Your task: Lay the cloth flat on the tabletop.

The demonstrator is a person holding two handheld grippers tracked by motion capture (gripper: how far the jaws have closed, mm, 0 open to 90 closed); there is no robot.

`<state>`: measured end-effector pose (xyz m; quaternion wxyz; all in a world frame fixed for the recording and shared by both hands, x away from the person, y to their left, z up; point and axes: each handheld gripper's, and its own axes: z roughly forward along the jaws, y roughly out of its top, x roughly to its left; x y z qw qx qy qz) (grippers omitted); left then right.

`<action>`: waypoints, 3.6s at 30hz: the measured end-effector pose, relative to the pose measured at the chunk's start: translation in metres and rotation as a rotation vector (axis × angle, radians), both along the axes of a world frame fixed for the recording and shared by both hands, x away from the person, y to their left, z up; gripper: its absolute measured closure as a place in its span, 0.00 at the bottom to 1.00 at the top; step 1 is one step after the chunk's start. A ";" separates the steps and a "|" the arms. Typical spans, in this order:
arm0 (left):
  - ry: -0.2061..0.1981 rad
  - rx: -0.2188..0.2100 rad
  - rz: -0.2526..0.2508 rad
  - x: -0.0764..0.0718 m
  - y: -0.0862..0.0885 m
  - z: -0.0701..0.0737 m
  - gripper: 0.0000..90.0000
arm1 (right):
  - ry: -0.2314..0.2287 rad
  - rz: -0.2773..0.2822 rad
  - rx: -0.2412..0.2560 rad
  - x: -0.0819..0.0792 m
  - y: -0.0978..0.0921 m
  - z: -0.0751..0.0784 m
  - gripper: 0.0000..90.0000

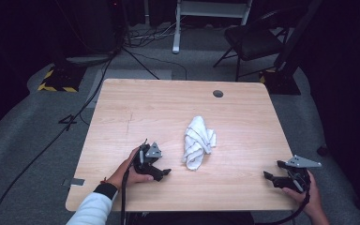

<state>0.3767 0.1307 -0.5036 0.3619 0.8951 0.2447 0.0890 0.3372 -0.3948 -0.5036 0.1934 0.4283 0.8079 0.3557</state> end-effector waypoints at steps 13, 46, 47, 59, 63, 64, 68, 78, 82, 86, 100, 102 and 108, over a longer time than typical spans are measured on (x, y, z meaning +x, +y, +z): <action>0.005 0.019 0.025 -0.002 -0.002 0.002 0.16 | 0.000 -0.002 0.001 0.000 0.000 0.000 0.21; -0.214 -0.017 -0.120 0.037 -0.121 0.056 0.31 | 0.001 -0.003 0.001 0.000 0.000 0.000 0.22; -0.215 0.001 -0.132 0.039 -0.123 0.054 0.31 | 0.001 -0.003 0.001 0.000 0.000 0.000 0.22; -0.190 0.008 -0.099 0.058 -0.086 0.061 0.87 | 0.006 0.000 0.004 0.002 0.000 0.000 0.22; -0.187 0.007 -0.074 0.059 -0.069 0.071 0.88 | 0.010 0.021 -0.006 0.003 0.000 0.003 0.32; -0.189 0.021 -0.067 0.058 -0.065 0.073 0.89 | 0.005 0.022 -0.004 0.004 0.001 0.004 0.33; -0.157 0.033 -0.028 0.057 -0.038 0.072 0.88 | 0.004 0.068 -0.015 0.014 0.017 0.017 0.35; -0.099 0.033 0.029 0.050 0.014 0.054 0.97 | -0.048 0.283 -0.075 0.067 0.121 0.057 0.43; -0.113 0.032 0.033 0.046 0.015 0.051 0.82 | -0.040 0.342 -0.024 0.076 0.154 0.054 0.45; -0.141 -0.013 0.009 0.038 0.007 0.057 0.60 | -0.029 0.451 -0.021 0.073 0.194 0.046 0.48; -0.130 0.052 0.018 0.052 -0.009 0.041 0.90 | 0.028 0.663 -0.070 0.058 0.263 0.015 0.55; -0.123 0.043 0.025 0.055 -0.004 0.040 0.97 | 0.024 0.649 -0.094 0.057 0.265 0.013 0.62; -0.134 0.054 0.031 0.057 0.004 0.041 1.00 | -0.006 0.615 -0.123 0.061 0.256 0.014 0.91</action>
